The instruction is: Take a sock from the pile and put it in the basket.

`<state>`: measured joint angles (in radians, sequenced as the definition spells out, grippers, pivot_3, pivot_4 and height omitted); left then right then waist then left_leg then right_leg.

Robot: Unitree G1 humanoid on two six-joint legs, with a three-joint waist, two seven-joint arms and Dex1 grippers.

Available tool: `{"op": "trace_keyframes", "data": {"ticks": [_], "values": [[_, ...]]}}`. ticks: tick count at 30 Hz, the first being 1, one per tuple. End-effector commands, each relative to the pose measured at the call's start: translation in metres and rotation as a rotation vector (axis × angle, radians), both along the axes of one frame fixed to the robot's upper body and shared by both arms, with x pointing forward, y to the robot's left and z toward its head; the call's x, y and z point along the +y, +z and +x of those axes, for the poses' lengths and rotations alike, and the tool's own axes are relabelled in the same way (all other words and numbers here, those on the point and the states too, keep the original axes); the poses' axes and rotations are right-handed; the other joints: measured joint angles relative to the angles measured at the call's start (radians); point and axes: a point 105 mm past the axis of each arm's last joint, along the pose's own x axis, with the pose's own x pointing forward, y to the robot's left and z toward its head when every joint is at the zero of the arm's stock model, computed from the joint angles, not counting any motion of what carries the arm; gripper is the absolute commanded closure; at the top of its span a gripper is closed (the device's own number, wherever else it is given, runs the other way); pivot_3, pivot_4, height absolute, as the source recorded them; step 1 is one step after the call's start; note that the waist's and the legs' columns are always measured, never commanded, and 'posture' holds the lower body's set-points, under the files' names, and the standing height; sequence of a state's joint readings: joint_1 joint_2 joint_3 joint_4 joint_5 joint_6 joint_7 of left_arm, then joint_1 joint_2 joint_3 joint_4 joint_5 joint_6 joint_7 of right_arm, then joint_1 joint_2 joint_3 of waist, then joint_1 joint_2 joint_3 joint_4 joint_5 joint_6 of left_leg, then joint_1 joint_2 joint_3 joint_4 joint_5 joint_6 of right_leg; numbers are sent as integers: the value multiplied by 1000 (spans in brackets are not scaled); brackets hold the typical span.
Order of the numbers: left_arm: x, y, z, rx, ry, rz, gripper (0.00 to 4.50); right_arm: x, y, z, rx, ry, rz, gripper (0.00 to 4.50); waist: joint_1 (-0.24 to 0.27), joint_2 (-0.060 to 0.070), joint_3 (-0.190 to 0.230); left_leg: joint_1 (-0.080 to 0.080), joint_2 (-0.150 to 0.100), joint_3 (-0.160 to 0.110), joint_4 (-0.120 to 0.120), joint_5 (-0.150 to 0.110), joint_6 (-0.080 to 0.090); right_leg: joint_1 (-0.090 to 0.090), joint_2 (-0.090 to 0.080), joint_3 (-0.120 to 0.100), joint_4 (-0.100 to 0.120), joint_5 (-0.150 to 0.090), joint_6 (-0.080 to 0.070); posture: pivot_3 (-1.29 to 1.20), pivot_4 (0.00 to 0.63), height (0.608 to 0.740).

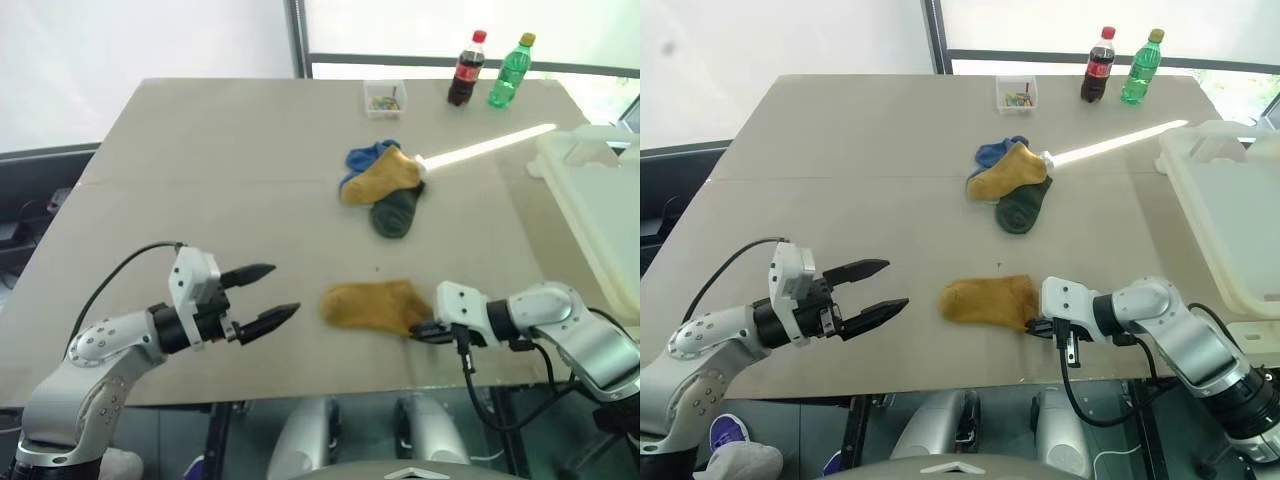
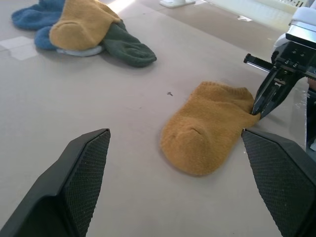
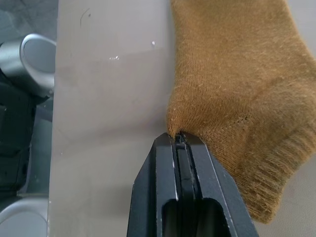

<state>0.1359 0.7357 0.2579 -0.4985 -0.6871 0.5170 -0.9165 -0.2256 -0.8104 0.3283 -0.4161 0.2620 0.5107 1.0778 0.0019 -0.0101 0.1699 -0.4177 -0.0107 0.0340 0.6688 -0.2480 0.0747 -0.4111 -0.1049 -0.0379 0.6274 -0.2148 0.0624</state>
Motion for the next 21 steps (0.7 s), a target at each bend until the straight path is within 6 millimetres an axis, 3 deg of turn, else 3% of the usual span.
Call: {"op": "trace_keyframes", "data": {"ticks": [1,3,8,12,16,21], "values": [[-11,-3,6,-6,-43,9,0,0,19,8,-82,-71,79,3350,11,0,0,0,0,0,0,0,0,0,0,0,0,0,0,0,150,735],[-16,-6,9,1,-54,3,0,-6,23,5,-94,-93,77,2531,14,0,0,0,-1,0,0,0,0,0,0,0,0,0,0,0,150,735],[-25,-12,15,10,-83,-8,0,-15,36,-10,-31,-139,149,2531,16,0,0,-1,-2,0,0,1,-1,0,0,0,-1,0,0,0,150,735],[-37,-20,26,18,-73,-17,0,-20,47,8,-29,-348,255,2531,13,0,0,-1,-1,0,0,-1,1,0,0,0,-1,0,0,0,150,735],[-44,-33,34,36,-49,28,0,-19,32,23,-43,-460,212,2531,13,0,0,0,-1,0,0,-1,1,0,0,1,0,0,0,0,150,735],[-50,-46,39,67,-23,51,0,-15,10,27,-37,-492,161,2531,13,0,0,-1,-2,0,0,0,1,0,1,0,0,0,0,0,150,735]]}}
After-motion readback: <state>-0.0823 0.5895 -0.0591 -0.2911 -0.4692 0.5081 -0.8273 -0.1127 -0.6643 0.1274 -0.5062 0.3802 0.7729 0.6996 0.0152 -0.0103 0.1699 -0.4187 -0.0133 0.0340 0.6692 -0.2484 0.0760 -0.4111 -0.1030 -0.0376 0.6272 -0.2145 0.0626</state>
